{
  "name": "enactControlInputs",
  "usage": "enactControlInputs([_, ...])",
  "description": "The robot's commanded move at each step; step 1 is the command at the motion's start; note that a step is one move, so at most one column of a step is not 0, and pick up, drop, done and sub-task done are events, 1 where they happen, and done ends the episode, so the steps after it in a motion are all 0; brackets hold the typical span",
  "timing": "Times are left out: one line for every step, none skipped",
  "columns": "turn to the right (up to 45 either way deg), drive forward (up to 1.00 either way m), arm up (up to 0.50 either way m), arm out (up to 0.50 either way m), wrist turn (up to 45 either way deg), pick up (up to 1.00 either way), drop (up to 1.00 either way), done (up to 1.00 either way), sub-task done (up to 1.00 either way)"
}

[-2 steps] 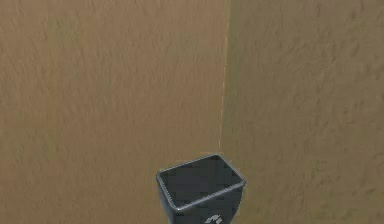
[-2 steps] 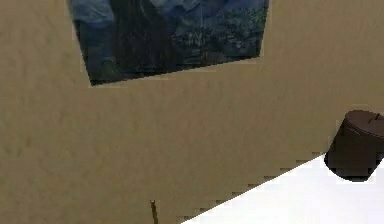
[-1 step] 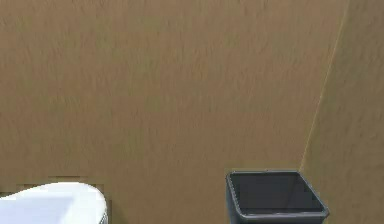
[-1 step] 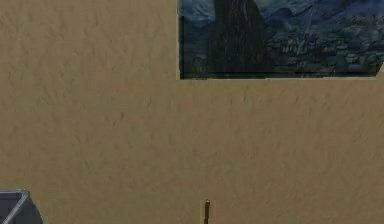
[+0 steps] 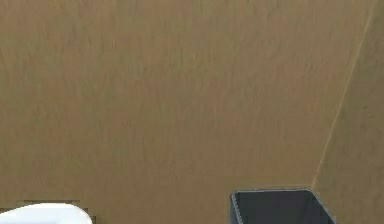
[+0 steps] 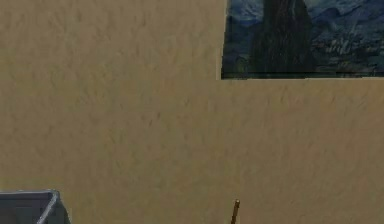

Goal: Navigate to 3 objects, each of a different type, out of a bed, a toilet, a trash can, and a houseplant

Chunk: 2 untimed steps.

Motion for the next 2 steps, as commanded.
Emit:
enactControlInputs([-45.0,0.00,0.00,0.00,0.0,0.00,0.00,0.00,0.00])
enactControlInputs([-12.0,0.00,0.00,0.00,0.0,0.00,0.00,0.00,0.00])
